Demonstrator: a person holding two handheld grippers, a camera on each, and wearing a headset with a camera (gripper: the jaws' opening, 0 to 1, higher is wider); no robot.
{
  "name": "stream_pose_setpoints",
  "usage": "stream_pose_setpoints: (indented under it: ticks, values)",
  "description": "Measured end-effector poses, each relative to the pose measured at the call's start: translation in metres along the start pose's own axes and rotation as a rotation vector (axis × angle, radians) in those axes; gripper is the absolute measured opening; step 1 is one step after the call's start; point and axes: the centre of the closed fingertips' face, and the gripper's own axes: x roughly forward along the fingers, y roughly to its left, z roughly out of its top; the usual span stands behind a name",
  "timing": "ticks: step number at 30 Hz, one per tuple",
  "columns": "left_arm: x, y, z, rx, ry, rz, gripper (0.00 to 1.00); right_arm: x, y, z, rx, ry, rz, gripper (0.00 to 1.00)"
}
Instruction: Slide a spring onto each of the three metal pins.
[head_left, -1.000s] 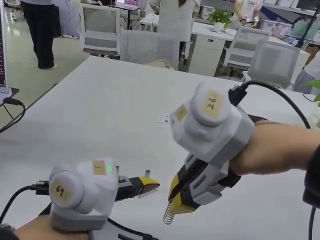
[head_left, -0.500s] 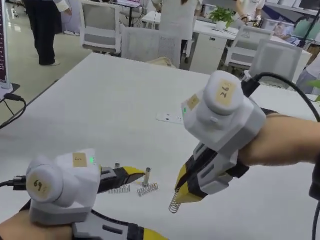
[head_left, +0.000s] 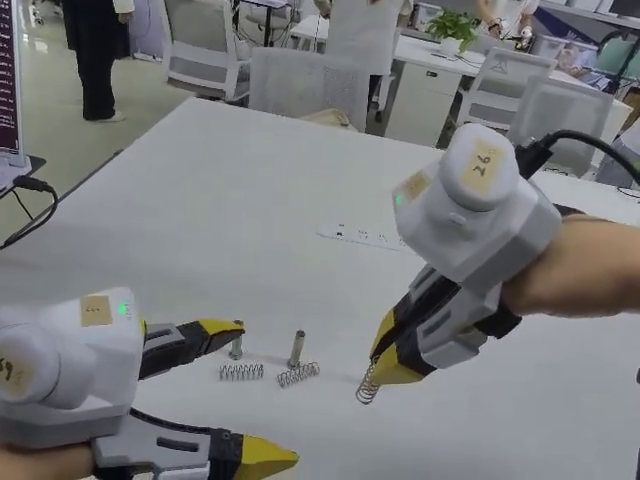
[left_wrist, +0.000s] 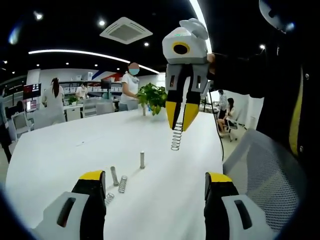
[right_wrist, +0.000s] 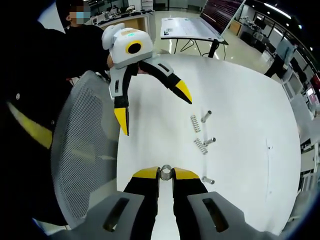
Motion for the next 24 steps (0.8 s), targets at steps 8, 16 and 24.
stream_pose_setpoints:
  ticks: [8,16,24]
  values:
    - [-0.012,0.008,-0.007,-0.011,0.002,0.046,0.79,-0.011,-0.017,-0.012,0.038,0.001,-0.034,0.07]
    - [-0.018,0.014,-0.011,-0.022,0.0,0.083,0.79,-0.015,-0.037,-0.024,0.078,0.003,-0.069,0.07]
    - [-0.021,0.019,-0.014,-0.021,0.004,0.103,0.79,-0.012,-0.054,-0.031,0.102,0.008,-0.096,0.07]
